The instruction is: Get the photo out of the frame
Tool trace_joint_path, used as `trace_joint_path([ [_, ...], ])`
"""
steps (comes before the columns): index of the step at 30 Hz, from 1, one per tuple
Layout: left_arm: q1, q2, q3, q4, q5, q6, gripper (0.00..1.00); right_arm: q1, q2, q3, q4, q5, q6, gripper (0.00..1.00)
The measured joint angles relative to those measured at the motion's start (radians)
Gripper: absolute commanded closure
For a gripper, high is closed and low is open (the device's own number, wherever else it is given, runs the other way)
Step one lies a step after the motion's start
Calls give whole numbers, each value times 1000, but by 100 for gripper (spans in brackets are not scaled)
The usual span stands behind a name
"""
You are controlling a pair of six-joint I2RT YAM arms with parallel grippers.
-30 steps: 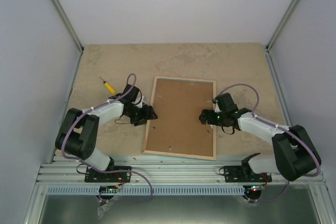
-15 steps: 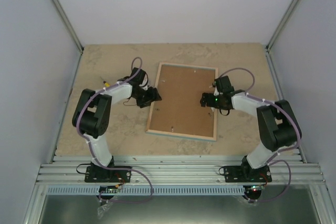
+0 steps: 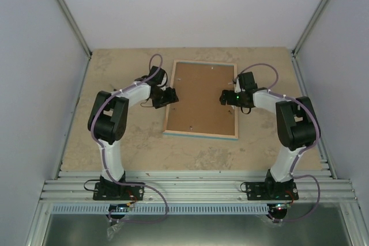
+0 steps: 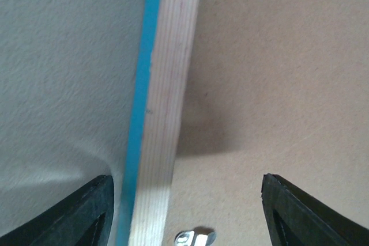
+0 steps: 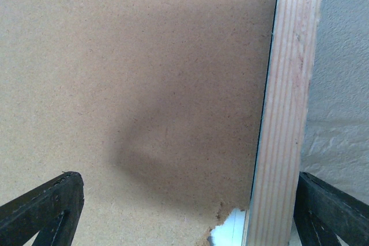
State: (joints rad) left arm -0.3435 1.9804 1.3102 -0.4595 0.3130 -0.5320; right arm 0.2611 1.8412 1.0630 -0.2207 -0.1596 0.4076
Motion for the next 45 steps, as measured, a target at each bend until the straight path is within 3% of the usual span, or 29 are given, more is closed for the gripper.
trace_joint_path([
  [5, -6, -78, -67, -42, -66, 16, 27, 5, -60, -34, -25, 14, -17, 2],
  [13, -25, -263, -222, -90, -119, 35, 32, 46, -293, -179, -51, 25, -30, 2],
  [25, -109, -293, -269, -118, -176, 49, 44, 204, -480, -308, -58, 37, -48, 2],
  [34, -120, -237, -269, -117, -196, 55, 61, 306, -542, -332, -61, 71, -57, 2],
  [41, -123, -234, -269, -103, -202, 55, 87, 385, -544, -332, -67, 108, -79, 2],
  [45, -128, -235, -269, -101, -206, 72, 95, 426, -544, -332, -75, 127, -104, 2],
])
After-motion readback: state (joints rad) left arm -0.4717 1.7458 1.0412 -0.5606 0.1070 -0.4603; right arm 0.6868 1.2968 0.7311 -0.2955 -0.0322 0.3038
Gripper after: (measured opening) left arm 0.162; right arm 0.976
